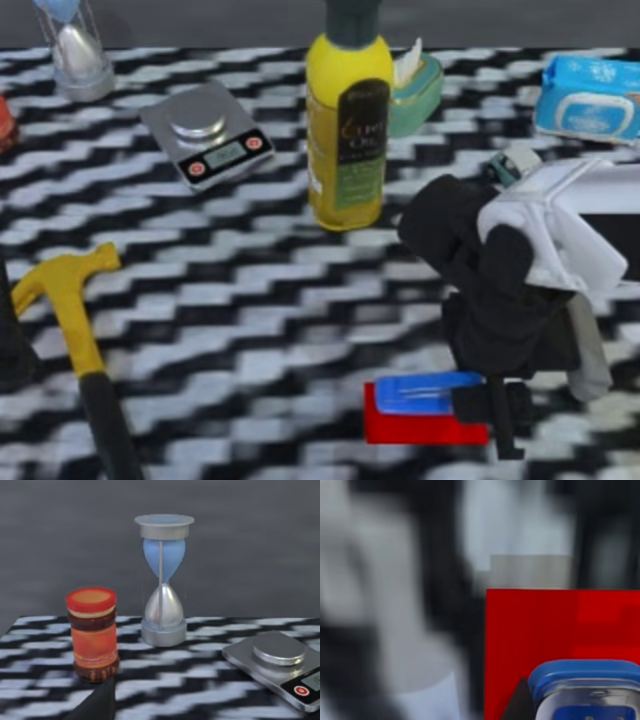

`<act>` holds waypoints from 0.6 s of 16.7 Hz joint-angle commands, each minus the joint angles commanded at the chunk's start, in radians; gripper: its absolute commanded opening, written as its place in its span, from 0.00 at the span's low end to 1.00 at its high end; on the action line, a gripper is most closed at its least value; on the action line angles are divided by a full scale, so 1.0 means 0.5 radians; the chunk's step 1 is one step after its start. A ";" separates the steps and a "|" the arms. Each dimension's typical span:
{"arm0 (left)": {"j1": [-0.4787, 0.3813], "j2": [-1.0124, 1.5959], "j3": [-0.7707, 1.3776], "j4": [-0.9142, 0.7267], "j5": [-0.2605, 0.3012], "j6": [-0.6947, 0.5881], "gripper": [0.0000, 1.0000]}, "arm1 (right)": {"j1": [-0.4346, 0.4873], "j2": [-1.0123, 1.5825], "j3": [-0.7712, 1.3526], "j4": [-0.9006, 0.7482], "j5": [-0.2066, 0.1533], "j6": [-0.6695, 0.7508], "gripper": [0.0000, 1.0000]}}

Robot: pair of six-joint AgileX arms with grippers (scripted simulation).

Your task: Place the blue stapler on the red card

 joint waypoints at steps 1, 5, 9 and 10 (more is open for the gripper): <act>0.000 0.000 0.000 0.000 0.000 0.000 1.00 | 0.009 0.029 -0.025 0.055 0.001 0.008 0.00; 0.000 0.000 0.000 0.000 0.000 0.000 1.00 | 0.015 0.054 -0.046 0.099 0.002 0.018 0.00; 0.000 0.000 0.000 0.000 0.000 0.000 1.00 | 0.015 0.054 -0.046 0.099 0.002 0.018 0.23; 0.000 0.000 0.000 0.000 0.000 0.000 1.00 | 0.015 0.054 -0.046 0.099 0.002 0.018 0.30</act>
